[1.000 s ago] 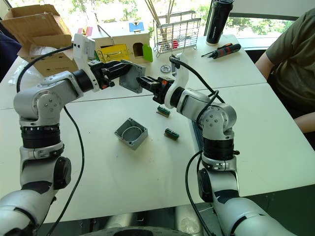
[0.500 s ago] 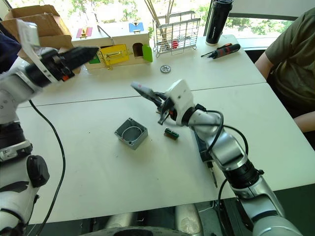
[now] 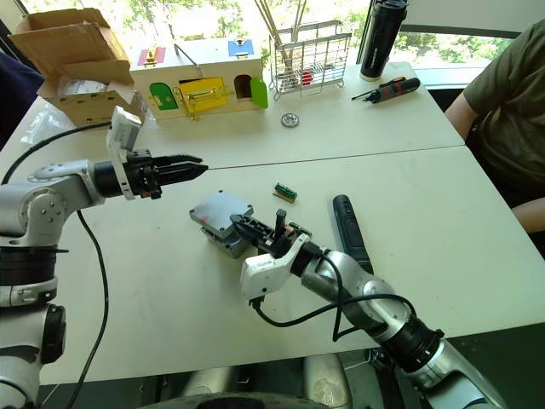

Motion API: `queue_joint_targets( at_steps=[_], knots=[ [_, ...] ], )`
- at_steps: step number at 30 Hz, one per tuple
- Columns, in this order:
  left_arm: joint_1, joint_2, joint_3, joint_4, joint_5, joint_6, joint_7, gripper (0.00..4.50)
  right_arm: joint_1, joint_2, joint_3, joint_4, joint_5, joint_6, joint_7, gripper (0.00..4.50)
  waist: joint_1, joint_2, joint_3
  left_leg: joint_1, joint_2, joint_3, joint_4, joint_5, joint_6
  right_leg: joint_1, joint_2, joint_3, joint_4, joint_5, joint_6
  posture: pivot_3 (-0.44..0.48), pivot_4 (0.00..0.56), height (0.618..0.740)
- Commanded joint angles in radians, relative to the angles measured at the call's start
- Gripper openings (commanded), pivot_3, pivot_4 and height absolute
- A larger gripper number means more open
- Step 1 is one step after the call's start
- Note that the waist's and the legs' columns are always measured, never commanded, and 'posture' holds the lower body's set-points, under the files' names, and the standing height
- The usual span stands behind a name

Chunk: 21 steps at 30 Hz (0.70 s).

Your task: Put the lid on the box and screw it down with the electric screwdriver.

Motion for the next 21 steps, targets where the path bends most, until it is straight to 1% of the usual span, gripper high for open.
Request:
queue_joint_targets(
  at_steps=[1,3,7,17,21],
  knots=[
    [-0.002,0.030,-0.022,-0.057,-0.020,0.024,-0.041,0.09,-0.015,0.039,-0.028,-0.009,-0.044,0.000,-0.017,0.12,0.006,0.000,0.000,0.000,0.000,0.000,0.000,0.000,0.000,0.000,0.000,0.000,0.000,0.000,0.000,0.000,0.150,0.740],
    [-0.002,0.041,-0.035,-0.067,-0.022,0.032,-0.057,0.09,-0.014,0.054,-0.034,-0.007,-0.052,0.001,-0.008,0.12,0.008,0.000,0.000,0.000,0.000,0.000,0.001,0.000,0.000,0.001,0.000,0.000,0.000,0.000,0.000,0.000,0.150,0.740],
    [0.005,0.048,-0.094,-0.065,0.023,-0.004,-0.078,0.09,0.010,0.071,-0.030,-0.004,-0.074,0.006,0.014,0.12,0.008,0.000,0.000,0.000,0.000,-0.001,0.000,0.000,0.000,0.001,0.000,0.000,-0.001,0.000,0.000,0.000,0.150,0.740],
    [-0.003,0.047,-0.180,-0.026,0.110,-0.087,-0.125,0.09,0.049,0.051,-0.042,0.000,-0.107,-0.028,0.020,0.12,0.007,0.000,0.000,0.000,0.000,-0.001,0.000,0.000,0.000,0.001,0.000,0.000,-0.001,0.000,0.000,0.000,0.150,0.740],
    [0.007,0.048,-0.183,-0.032,0.115,-0.093,-0.141,0.09,0.056,0.046,-0.049,0.009,-0.118,-0.033,0.019,0.12,0.007,0.000,0.000,0.000,0.000,-0.001,0.000,0.000,0.000,0.001,0.000,0.000,-0.001,0.000,0.000,0.000,0.150,0.740]
  ],
)
